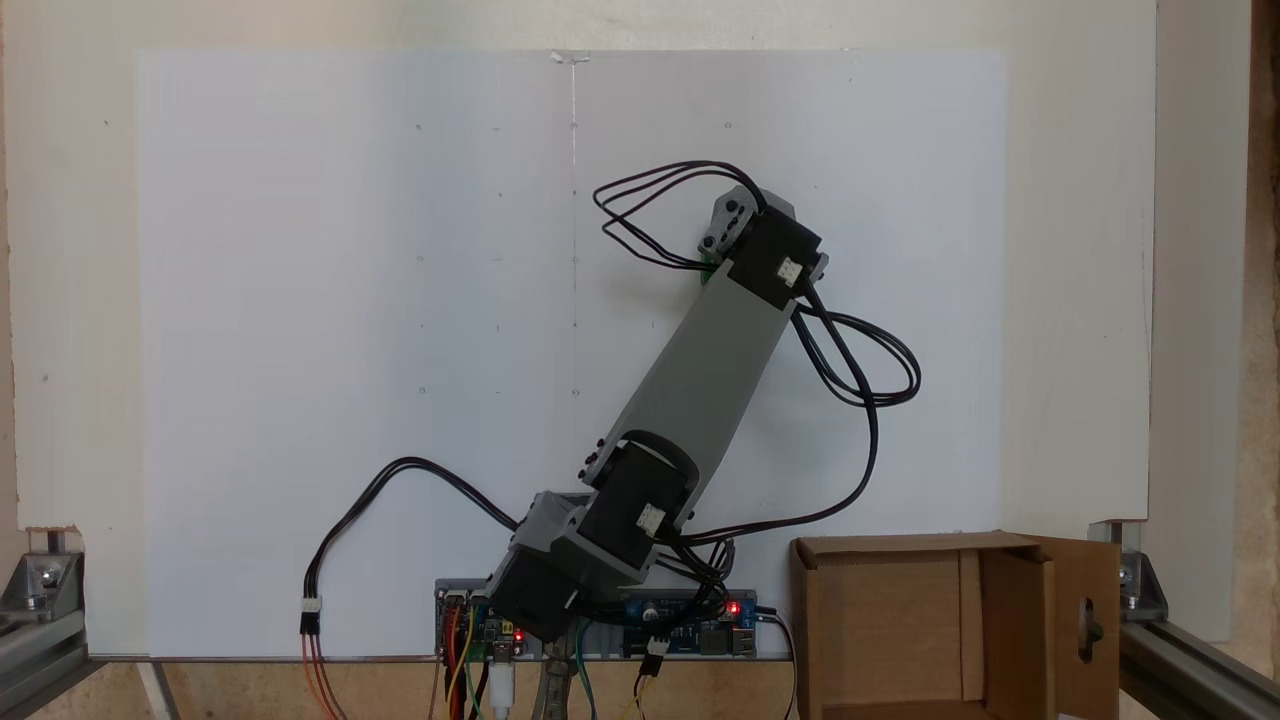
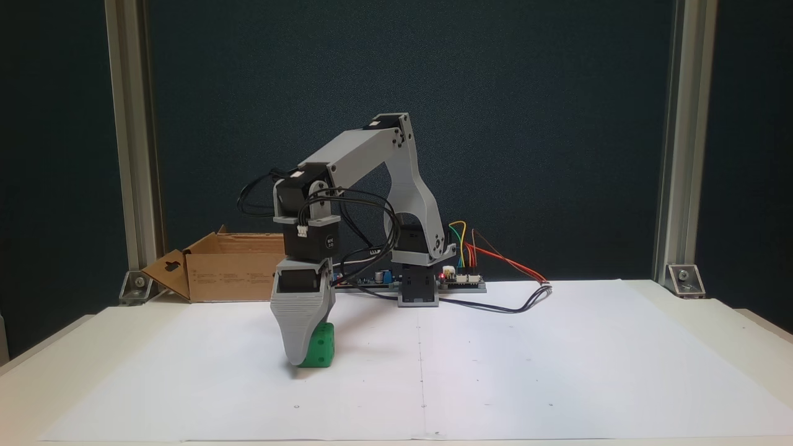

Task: Grasp a green dice and put it in the bin.

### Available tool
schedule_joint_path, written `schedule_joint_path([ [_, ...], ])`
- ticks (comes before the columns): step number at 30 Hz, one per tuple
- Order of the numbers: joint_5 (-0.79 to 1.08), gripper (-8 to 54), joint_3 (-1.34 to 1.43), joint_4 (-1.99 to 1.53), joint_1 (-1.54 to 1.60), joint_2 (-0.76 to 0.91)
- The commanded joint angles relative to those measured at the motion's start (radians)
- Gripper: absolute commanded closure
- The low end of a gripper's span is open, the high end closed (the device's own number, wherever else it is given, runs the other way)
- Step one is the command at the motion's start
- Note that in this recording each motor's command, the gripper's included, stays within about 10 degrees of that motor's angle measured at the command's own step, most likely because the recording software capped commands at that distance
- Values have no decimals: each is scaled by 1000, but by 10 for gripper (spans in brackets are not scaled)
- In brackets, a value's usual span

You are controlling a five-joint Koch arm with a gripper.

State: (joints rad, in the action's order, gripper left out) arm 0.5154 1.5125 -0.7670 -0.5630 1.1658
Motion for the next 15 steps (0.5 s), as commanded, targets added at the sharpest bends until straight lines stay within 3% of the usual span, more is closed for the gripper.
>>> schedule_joint_path([
  [1,67,17,-18,3,0,14],
  [15,67,21,28,20,18,11],
])
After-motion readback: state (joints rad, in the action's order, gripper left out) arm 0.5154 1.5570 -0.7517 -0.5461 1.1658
